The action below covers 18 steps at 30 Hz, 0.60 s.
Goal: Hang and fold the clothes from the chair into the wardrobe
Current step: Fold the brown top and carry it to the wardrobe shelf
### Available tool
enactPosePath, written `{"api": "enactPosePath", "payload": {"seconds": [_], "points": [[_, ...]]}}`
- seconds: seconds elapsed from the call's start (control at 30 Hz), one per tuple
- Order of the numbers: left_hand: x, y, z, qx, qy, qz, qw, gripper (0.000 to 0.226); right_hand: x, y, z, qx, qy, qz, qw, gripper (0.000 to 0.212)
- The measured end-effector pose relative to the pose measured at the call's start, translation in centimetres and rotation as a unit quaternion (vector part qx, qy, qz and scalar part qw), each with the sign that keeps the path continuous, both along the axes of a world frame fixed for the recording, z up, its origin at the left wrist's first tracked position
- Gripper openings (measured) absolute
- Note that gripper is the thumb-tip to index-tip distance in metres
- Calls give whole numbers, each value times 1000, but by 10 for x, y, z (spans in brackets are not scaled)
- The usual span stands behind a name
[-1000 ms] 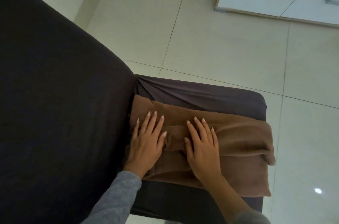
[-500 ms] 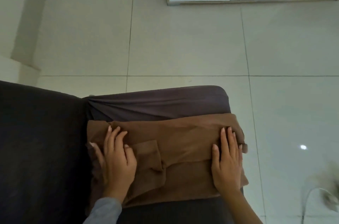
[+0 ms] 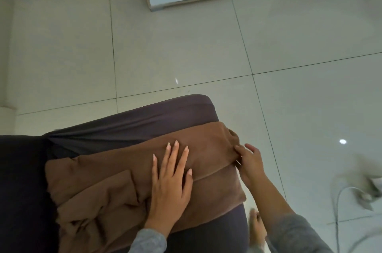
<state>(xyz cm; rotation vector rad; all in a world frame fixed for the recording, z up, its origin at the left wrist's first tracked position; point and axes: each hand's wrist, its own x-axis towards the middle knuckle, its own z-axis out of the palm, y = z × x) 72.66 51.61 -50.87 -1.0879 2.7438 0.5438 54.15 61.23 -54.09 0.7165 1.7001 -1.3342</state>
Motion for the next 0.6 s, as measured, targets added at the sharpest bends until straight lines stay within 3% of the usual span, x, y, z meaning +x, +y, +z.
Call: {"api": "enactPosePath", "payload": {"seconds": [0.13, 0.27, 0.4, 0.5, 0.6], "points": [[-2, -1, 0, -9, -13, -6, 1000, 53, -30, 7, -6, -153, -37, -211, 965, 49], [-5, 0, 1, -8, -16, -3, 1000, 53, -32, 38, -9, -141, -22, -342, 929, 40], [-10, 2, 2, -5, 13, 10, 1000, 49, -23, 56, -15, -100, -32, -358, 928, 35], [-25, 2, 2, -9, 30, -19, 999, 47, -19, 58, -17, -90, -77, -305, 945, 41], [-48, 1, 3, -5, 30, -55, 998, 47, -26, 61, -18, -95, -54, -305, 946, 48]]}}
